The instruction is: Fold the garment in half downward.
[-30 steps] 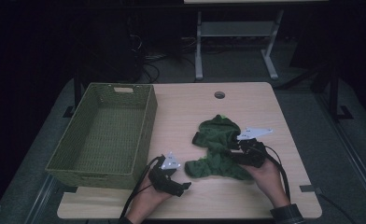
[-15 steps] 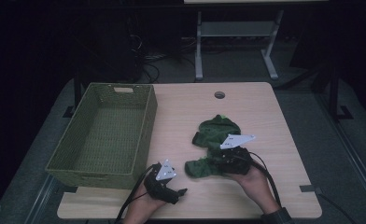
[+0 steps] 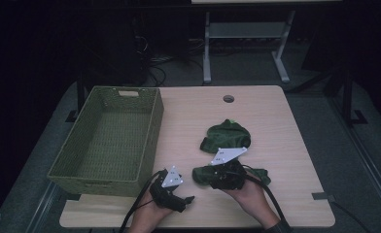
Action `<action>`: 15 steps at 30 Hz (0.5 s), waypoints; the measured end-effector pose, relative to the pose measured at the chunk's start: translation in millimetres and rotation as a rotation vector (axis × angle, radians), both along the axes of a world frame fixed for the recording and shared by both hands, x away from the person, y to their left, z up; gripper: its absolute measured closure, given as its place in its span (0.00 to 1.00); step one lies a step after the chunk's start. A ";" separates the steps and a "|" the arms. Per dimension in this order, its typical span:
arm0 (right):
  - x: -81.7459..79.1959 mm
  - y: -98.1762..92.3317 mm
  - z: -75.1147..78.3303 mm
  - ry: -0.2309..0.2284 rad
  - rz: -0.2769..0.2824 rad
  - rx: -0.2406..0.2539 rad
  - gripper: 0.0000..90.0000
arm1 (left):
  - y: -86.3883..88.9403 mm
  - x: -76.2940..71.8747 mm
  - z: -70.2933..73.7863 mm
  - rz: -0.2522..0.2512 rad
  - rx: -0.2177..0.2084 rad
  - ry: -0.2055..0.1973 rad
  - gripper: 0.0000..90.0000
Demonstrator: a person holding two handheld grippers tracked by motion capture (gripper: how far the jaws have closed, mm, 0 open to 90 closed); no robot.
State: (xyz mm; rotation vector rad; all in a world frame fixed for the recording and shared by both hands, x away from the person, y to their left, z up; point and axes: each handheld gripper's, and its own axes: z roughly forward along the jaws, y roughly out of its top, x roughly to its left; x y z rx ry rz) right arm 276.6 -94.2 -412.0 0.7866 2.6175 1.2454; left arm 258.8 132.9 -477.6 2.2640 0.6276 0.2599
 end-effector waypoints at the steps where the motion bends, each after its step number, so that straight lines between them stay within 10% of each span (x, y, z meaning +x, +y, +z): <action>1: -0.4 2.1 -0.9 0.002 0.006 0.000 0.72 | 0.0 0.0 0.0 0.000 0.000 0.000 0.15; 15: 0.2 25.6 -22.8 0.031 0.047 -0.028 0.76 | 0.0 0.2 -0.1 -0.001 -0.001 -0.001 0.15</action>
